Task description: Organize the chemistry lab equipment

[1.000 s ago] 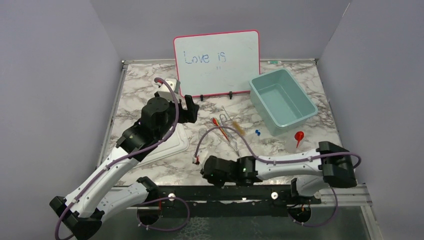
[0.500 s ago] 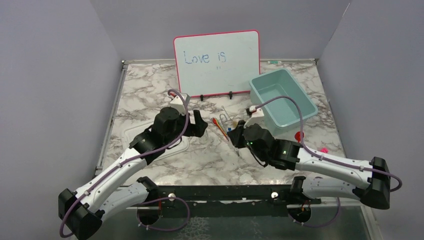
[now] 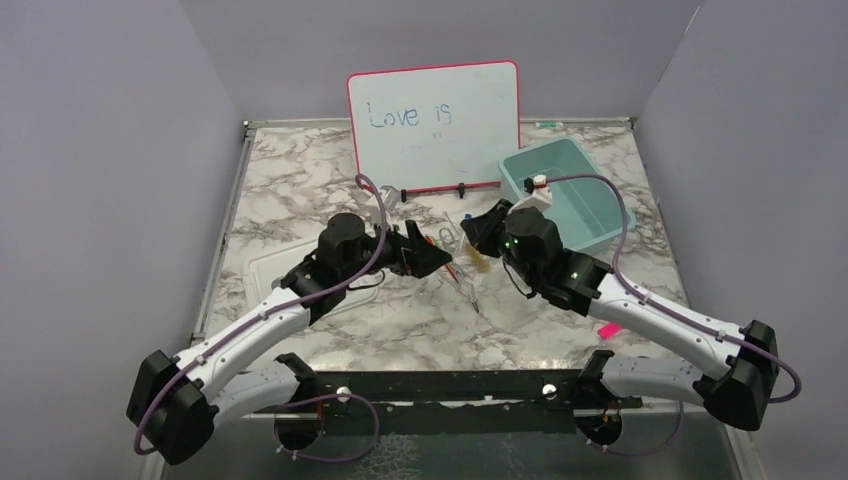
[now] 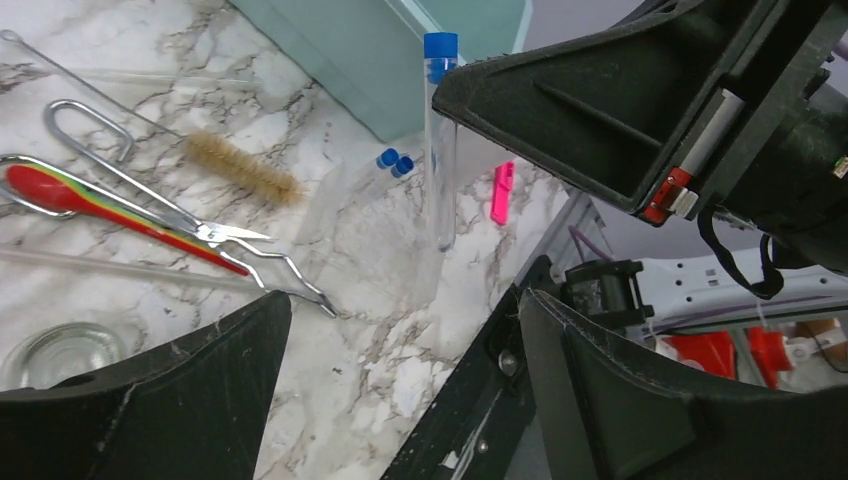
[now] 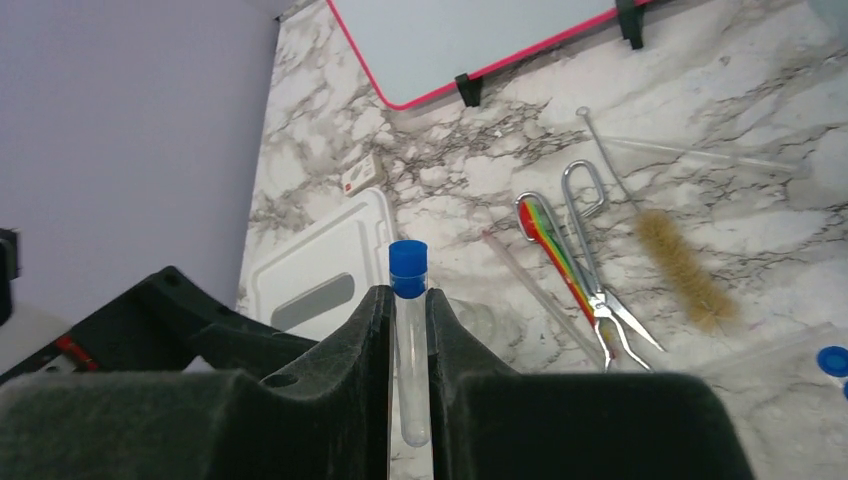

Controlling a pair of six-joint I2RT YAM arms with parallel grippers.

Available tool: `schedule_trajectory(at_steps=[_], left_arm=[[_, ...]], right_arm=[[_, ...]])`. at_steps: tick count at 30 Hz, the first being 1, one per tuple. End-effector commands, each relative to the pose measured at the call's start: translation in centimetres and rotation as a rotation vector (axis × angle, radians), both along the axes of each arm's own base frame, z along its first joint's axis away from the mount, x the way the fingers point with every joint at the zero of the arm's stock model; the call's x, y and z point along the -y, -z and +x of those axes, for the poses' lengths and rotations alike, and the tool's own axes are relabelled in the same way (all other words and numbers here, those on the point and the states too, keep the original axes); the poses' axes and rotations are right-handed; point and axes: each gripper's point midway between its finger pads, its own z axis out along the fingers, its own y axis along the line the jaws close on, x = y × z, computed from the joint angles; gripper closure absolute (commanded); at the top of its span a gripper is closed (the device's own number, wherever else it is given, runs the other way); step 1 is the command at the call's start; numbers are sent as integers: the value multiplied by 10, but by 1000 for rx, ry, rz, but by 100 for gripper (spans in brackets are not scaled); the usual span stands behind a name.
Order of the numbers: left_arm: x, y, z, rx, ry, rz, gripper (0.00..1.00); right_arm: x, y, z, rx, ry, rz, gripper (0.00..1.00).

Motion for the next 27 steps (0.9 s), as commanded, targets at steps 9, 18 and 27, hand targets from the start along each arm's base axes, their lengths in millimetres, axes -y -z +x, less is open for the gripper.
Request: schedule_trajectory(at_steps=[9, 18, 27], left_arm=[[38, -22, 11, -75, 83, -157, 46], [34, -20, 20, 19, 74, -59, 91], [22, -44, 16, 319, 210, 161, 100]], right_arm=[[-39, -26, -2, -57, -153, 222, 83], [-44, -20, -5, -83, -210, 227, 83], [-50, -61, -14, -71, -465, 130, 49]])
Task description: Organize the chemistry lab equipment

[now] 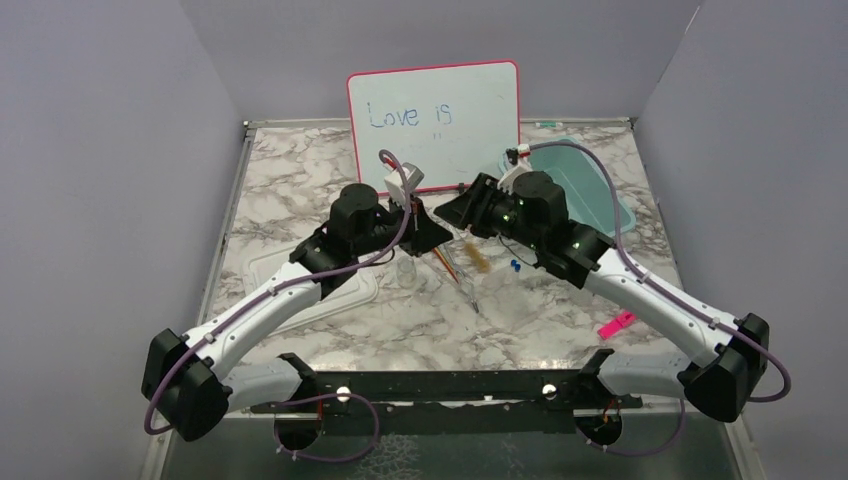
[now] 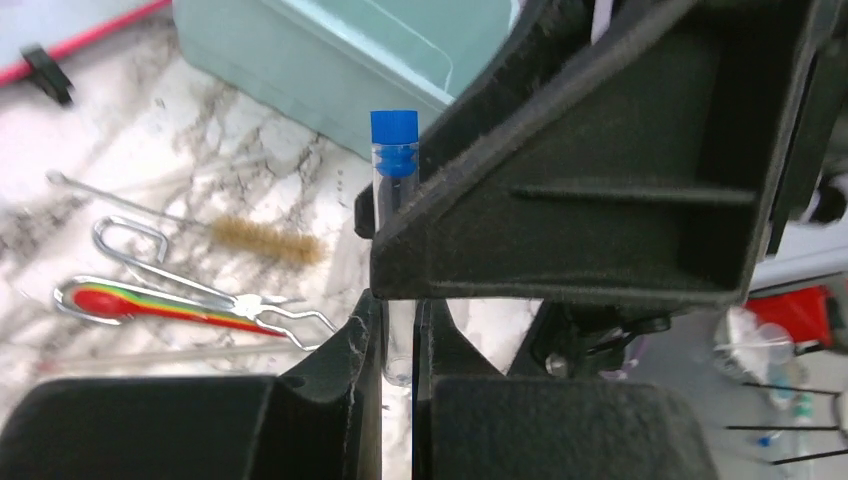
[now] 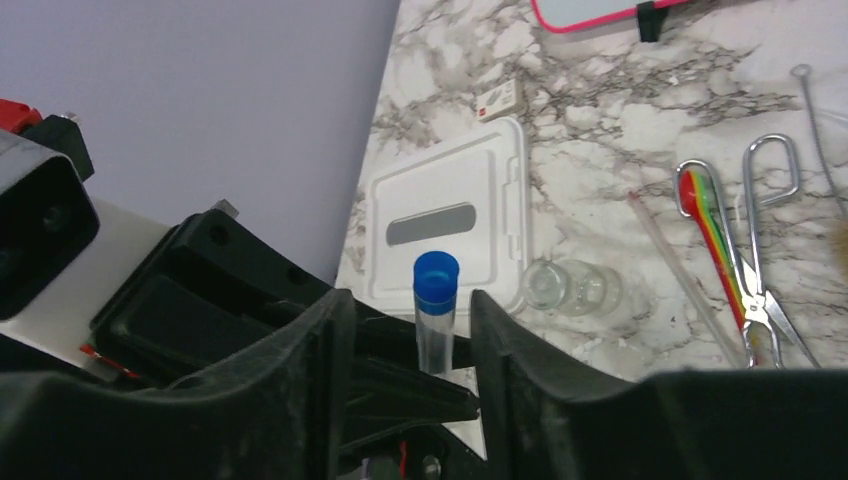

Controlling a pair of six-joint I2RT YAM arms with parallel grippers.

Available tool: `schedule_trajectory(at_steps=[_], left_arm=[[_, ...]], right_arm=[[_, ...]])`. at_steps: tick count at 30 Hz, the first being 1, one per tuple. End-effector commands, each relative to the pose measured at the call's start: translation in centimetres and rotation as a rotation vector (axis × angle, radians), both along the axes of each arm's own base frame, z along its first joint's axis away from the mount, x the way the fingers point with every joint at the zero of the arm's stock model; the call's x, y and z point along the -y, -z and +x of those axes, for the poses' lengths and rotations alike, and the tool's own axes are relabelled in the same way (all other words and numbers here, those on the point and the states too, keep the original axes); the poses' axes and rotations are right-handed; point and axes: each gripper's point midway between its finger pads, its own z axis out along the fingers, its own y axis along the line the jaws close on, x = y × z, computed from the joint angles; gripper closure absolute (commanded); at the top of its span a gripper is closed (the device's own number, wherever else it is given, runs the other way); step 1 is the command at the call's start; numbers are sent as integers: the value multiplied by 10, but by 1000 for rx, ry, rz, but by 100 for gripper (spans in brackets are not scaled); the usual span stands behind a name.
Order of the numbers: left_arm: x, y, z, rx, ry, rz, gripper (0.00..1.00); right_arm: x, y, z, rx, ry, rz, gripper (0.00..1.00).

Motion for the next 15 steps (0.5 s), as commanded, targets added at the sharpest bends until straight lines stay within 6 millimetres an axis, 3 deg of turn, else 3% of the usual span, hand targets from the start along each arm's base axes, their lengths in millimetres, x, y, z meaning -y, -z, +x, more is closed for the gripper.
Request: schedule_trajectory(at_steps=[1, 6, 15], left_arm=[[-6, -26, -7, 252, 126, 103, 100], [-8, -39, -5, 354, 167, 163, 100], [-7, -43, -16, 415, 286, 213, 100]], right_arm=[[-6, -31, -17, 40, -224, -46, 46], [-5, -49, -26, 23, -340, -82, 43], [2, -49, -37, -22, -460, -55, 59]])
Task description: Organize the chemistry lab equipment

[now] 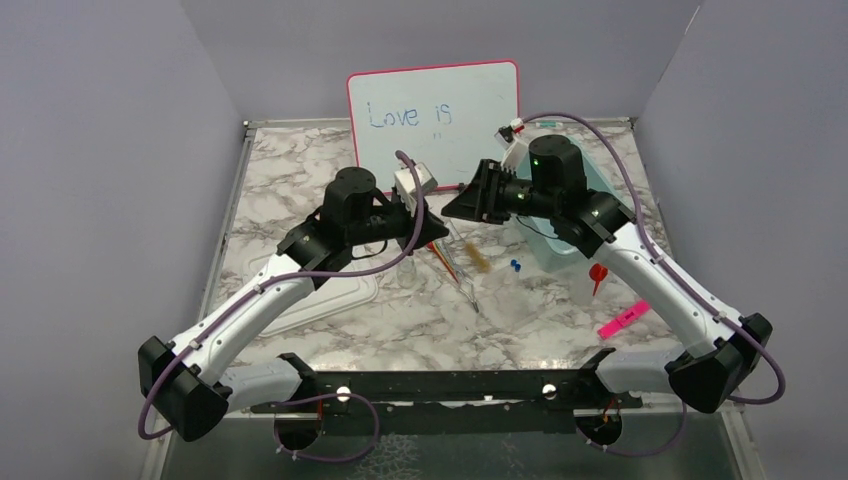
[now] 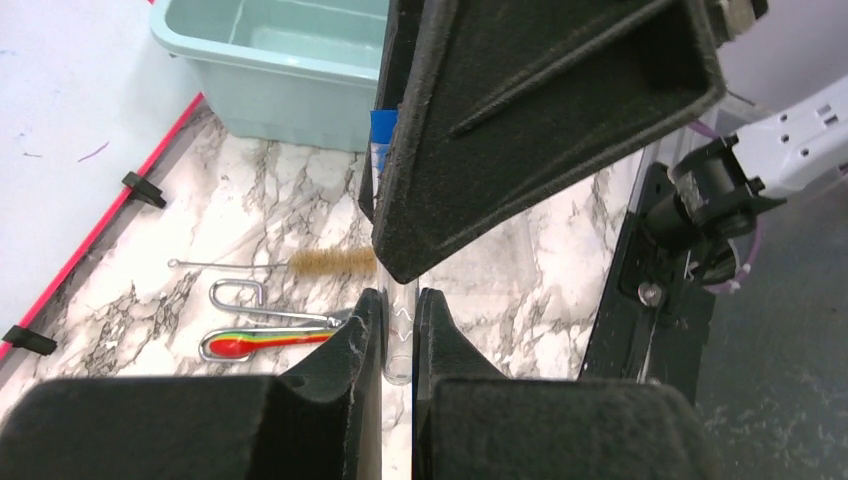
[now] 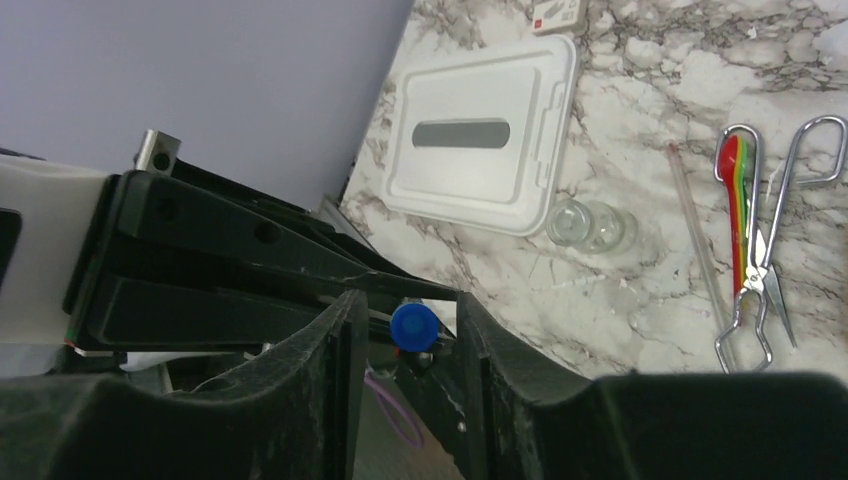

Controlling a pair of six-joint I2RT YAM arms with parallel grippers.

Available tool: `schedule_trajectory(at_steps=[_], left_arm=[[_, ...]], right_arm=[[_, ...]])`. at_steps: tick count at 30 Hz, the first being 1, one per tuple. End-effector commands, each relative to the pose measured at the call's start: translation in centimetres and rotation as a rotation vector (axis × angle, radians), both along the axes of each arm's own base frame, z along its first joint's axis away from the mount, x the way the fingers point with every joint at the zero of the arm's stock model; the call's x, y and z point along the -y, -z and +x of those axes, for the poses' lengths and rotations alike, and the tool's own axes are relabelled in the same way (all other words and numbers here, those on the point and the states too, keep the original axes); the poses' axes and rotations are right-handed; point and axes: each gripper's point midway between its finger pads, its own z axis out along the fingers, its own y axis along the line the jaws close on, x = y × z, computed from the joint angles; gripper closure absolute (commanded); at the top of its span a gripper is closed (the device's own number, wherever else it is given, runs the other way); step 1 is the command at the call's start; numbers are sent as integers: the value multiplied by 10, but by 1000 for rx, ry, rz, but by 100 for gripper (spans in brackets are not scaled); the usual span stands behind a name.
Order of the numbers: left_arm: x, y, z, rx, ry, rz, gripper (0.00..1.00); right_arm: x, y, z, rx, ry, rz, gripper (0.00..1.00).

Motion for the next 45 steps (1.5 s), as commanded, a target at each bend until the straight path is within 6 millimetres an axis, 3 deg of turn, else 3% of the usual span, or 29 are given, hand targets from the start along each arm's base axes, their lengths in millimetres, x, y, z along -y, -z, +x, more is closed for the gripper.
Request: schedule_trajectory(at_steps=[1, 7, 16, 18, 20, 22, 26, 32, 38, 42, 45], left_arm=[[1, -1, -14, 45, 112, 54, 100], [1, 6, -23, 29, 162, 70, 100], [-1, 7, -21, 34, 146, 78, 100], [-2, 9, -19, 23, 127, 80, 91], [-4, 11, -15, 12, 96, 86, 70], [-8, 15, -10, -3, 41, 92, 47], [-16, 17, -2, -27, -61, 73, 34], [-28, 21, 8, -65, -199, 42, 31], [-36, 24, 7, -70, -241, 31, 30], [-38, 25, 4, -66, -244, 18, 30], [-40, 23, 6, -56, -258, 14, 30]], right_arm=[[0, -2, -20, -25, -127, -2, 61], [4, 2, -24, -29, -138, -30, 69], [7, -1, -20, -14, -117, -45, 84], [9, 1, -18, -3, -100, -54, 86], [14, 4, -15, 13, -72, -68, 87], [23, 8, -11, 36, -27, -103, 87], [56, 27, -1, 91, 117, -234, 88], [119, 71, -1, 121, 317, -466, 89], [139, 76, -27, 170, 285, -494, 89], [156, 95, -32, 132, 342, -550, 89], [160, 98, -32, 147, 383, -511, 89]])
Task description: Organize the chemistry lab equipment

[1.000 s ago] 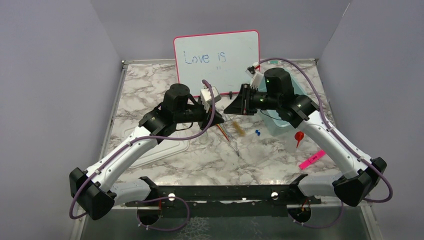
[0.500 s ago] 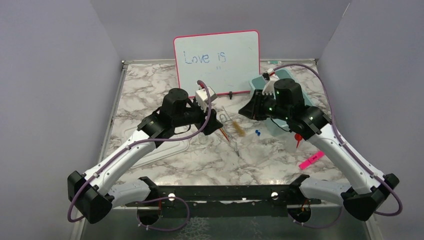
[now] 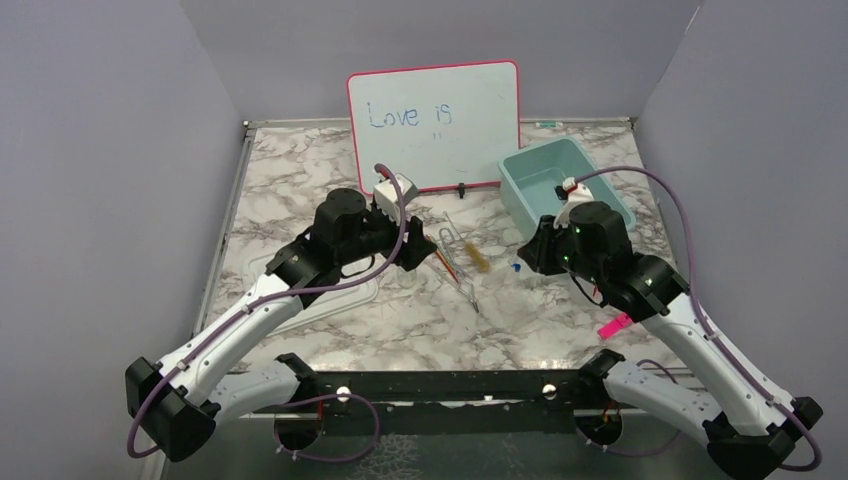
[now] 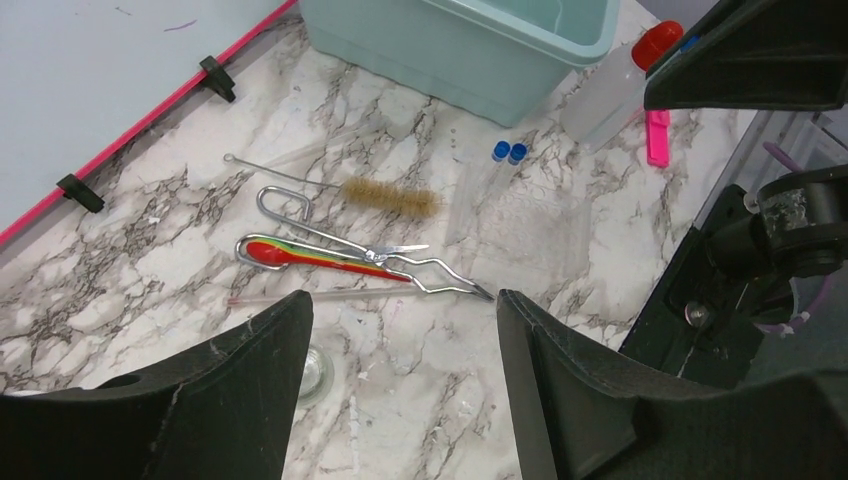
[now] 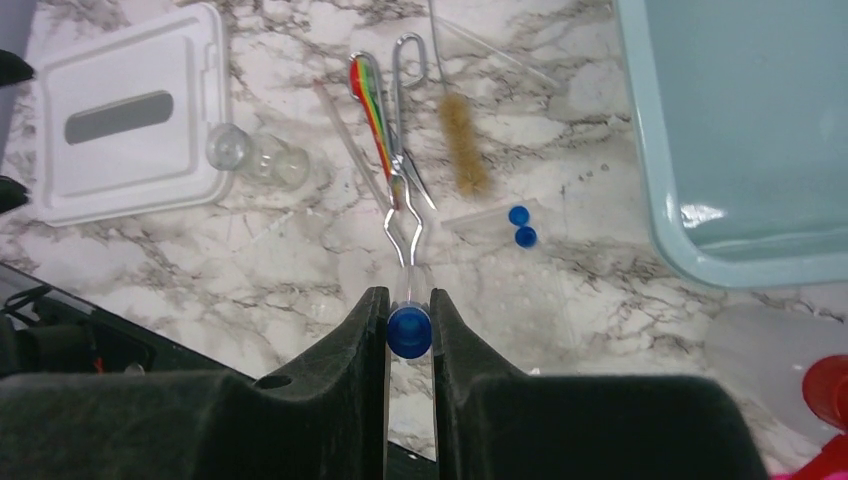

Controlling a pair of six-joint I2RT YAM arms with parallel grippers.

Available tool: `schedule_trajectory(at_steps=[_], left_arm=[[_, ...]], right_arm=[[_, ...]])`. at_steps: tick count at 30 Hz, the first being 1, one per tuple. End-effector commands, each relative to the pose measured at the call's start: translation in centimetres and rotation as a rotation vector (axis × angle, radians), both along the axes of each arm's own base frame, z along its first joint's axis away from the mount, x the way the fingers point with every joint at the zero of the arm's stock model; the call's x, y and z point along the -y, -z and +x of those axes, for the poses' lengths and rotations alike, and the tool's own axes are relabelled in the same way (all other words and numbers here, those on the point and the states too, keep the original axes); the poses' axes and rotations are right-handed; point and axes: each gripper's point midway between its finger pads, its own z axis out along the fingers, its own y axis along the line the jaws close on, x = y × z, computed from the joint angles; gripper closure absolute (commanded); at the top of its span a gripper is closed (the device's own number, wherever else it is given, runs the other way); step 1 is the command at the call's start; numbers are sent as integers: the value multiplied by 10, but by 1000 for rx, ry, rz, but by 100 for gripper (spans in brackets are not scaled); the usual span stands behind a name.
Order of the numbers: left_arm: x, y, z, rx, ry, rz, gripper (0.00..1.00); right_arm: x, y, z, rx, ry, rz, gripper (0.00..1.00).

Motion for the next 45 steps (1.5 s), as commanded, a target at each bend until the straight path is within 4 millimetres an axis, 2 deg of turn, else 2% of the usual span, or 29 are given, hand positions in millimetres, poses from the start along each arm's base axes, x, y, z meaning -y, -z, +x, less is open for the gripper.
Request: schedule_trajectory(at_steps=[1, 7, 12, 18, 26, 34, 37, 40, 45], left_arm=[[-4, -14, 5, 46, -44, -39, 30], [-5, -13, 5, 52, -47, -34, 30], [-5, -13, 5, 55, -46, -33, 30], [-7, -14, 4, 59, -48, -35, 29], [-6, -14, 4, 61, -45, -36, 29], [-7, -10, 6, 62, -50, -23, 29], [-7, -7, 6, 57, -51, -15, 29], [-7, -6, 7, 55, -53, -10, 29], [-5, -2, 8, 44, -49, -3, 29]], right_arm=[[19, 15, -1, 15, 88, -18, 89], [29, 47, -6, -73, 175, -35, 89], [36, 55, -5, -73, 232, -30, 90], [40, 77, -5, -120, 260, -85, 90], [49, 100, 3, -163, 412, -114, 92], [43, 113, -8, -119, 539, -215, 92], [49, 120, -10, -116, 598, -241, 92], [52, 123, -8, -89, 623, -243, 92], [45, 123, 0, -50, 607, -210, 92]])
